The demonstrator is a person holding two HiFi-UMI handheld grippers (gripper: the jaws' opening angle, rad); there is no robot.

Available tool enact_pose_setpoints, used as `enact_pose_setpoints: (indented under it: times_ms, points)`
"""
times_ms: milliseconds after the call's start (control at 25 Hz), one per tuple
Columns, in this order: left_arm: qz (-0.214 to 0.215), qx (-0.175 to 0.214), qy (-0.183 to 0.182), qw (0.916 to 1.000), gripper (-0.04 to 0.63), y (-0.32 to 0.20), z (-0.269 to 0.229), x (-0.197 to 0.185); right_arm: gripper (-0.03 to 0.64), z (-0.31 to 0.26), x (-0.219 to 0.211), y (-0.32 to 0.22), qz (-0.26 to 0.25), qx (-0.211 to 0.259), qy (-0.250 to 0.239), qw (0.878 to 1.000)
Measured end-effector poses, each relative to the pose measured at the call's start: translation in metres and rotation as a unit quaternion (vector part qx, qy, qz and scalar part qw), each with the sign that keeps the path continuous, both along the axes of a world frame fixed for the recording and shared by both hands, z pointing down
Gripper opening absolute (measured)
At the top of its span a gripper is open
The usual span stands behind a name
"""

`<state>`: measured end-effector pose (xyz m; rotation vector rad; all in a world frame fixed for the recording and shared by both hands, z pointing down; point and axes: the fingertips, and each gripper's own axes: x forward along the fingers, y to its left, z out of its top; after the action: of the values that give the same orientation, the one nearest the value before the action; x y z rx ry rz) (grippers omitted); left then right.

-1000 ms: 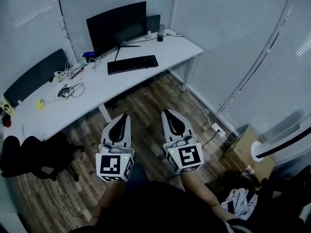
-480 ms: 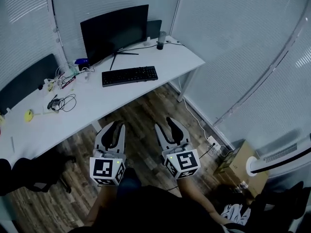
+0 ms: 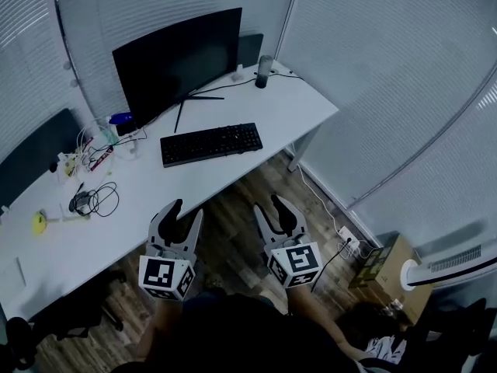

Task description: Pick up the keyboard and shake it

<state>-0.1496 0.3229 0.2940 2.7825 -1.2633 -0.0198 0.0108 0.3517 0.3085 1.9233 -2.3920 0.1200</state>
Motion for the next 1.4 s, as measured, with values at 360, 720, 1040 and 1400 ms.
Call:
enact_pose_setpoints:
  times_ms: [360,720,1040,1400]
  points:
    - [0.011,-0.035,0.006,0.9993,0.181,-0.062,0.027,0.002,0.17,0.033,0.018,-0.059,0.017,-0.04,-0.006,0.999]
    - [-0.049,-0.052,0.009,0.9974,0.181,-0.145,0.048,-0.011,0.17,0.046,0.038,-0.164,-0.007,-0.035,-0.013,0.999]
    - [-0.097,-0.105,0.008,0.9897,0.181,-0.258,0.084,0.001,0.17,0.085,0.073,-0.284,-0.049,-0.076,0.012,0.996]
    - [-0.15,-0.196,-0.014,0.969,0.199,-0.346,0.158,-0.002,0.17,0.15,0.113,-0.389,-0.09,-0.144,0.031,0.985]
